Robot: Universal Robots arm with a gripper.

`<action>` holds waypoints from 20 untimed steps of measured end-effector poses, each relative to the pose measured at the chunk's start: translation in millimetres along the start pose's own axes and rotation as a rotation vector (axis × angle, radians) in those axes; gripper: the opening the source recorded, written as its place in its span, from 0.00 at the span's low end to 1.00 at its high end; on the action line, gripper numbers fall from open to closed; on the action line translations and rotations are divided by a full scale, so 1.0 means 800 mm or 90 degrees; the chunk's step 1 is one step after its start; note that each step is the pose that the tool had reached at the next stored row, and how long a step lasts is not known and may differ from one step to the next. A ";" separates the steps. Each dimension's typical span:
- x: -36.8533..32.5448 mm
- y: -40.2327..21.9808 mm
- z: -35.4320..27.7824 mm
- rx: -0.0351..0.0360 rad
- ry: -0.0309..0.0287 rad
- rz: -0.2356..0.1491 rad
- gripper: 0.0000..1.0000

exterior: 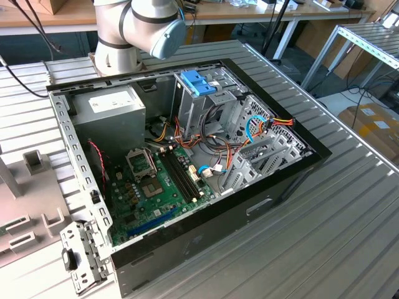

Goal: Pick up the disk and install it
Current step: 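Pick up the disk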

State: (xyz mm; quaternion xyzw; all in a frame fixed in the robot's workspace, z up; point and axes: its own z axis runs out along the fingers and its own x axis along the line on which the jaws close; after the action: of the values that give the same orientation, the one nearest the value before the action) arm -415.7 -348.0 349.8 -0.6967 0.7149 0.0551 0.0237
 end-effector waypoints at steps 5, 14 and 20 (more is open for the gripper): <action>0.0004 0.0001 0.0031 -0.0001 -0.0041 0.000 0.48; 0.0011 0.0002 0.0098 -0.0004 -0.0130 -0.001 0.48; 0.0015 0.0001 0.0128 -0.0004 -0.0157 -0.001 0.48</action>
State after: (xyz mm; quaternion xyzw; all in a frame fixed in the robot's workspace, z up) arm -416.3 -348.0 339.5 -0.6963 0.7142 0.0639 0.0323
